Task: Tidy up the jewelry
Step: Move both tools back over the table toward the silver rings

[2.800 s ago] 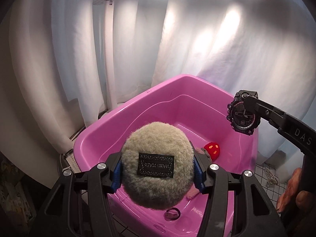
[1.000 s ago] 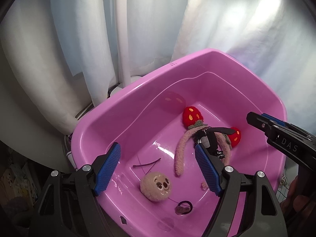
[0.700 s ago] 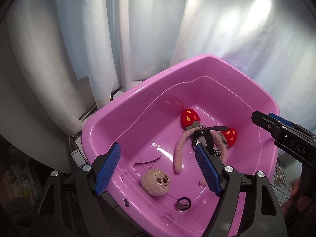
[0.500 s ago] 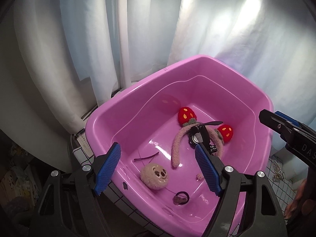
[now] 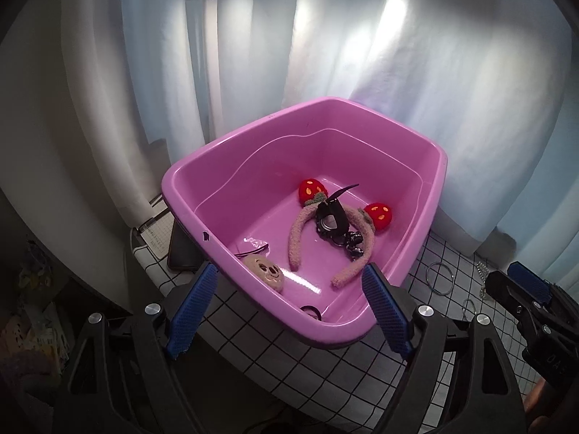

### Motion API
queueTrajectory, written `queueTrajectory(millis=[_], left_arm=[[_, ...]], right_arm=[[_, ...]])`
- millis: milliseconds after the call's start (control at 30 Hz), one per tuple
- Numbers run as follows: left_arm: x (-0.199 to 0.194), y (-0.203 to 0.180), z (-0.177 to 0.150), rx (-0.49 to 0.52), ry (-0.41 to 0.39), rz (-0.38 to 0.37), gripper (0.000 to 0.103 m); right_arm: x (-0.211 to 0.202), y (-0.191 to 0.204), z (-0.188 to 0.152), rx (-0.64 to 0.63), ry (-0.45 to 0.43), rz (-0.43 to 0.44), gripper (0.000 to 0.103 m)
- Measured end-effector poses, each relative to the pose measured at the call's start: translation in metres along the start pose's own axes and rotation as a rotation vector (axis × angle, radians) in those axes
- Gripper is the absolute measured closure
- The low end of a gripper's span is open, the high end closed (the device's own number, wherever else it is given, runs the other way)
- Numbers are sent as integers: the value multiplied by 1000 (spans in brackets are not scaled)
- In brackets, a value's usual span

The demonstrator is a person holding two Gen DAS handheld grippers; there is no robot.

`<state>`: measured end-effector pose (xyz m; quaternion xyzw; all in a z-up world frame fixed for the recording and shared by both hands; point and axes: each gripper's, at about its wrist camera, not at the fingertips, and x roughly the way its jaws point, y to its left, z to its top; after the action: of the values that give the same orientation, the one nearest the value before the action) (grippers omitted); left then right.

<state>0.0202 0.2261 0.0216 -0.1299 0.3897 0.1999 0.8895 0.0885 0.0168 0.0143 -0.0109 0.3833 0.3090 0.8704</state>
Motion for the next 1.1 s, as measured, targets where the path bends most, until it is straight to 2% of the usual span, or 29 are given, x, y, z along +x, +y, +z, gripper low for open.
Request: queueTrajectory(millis=[133, 333, 567, 800, 967, 1100], left_arm=[[-12, -23, -21, 16, -14, -36, 21], [-18, -70, -58, 57, 20, -70, 20], [-18, -122, -102, 77, 61, -78, 18], [0, -148, -130, 73, 111, -47, 18], [27, -157, -134, 103, 115, -60, 18], [60, -167, -136, 111, 163, -83, 18]], right_arm=[[-31, -35, -38, 45, 1, -37, 42], [-68, -99, -89, 96, 24, -134, 42], [-89, -170, -129, 183, 64, -160, 42], [-70, -196, -133, 144, 109, -131, 40], [-42, -204, -124, 119, 123, -133, 40], [-15, -207, -119, 122, 148, -140, 40]])
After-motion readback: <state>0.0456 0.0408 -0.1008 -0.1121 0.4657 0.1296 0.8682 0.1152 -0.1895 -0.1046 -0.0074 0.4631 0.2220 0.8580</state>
